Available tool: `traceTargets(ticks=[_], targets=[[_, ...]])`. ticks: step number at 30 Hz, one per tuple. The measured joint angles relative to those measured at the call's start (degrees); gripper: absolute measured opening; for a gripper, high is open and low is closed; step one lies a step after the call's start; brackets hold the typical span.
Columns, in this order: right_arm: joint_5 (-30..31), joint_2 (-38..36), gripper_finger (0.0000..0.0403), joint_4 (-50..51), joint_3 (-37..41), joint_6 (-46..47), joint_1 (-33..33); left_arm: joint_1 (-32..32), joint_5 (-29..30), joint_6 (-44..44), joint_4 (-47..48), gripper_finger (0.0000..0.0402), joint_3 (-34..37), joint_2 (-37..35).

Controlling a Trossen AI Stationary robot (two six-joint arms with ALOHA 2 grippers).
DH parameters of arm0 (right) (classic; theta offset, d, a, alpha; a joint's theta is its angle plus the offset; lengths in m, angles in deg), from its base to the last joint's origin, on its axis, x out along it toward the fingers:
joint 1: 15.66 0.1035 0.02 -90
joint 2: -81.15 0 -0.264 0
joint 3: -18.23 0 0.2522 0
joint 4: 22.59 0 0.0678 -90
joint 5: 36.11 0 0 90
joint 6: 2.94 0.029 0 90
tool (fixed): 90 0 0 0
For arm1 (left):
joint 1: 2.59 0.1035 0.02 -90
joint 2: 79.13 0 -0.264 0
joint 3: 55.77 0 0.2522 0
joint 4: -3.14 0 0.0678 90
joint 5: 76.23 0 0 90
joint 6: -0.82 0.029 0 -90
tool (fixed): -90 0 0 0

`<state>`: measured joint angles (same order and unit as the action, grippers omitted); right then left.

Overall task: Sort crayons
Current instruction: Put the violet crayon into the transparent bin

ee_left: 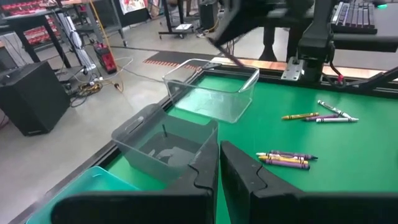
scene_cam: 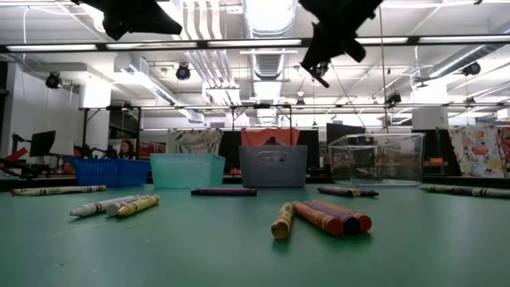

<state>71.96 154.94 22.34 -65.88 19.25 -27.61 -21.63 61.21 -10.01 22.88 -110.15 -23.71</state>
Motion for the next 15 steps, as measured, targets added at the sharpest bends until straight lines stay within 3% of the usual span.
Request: traceTargets(ticks=[10, 15], targets=[[0.32, 10.93, 0.0009, 10.41, -12.56, -7.8, -12.15, 0.0, 0.0, -0.03, 0.02, 0.0, 0.0, -0.01], [4.44, 14.13, 0.0009, 17.36, -16.99, -9.2, -18.13, 0.0, 0.0, 0.41, 0.02, 0.0, 0.0, -0.02]])
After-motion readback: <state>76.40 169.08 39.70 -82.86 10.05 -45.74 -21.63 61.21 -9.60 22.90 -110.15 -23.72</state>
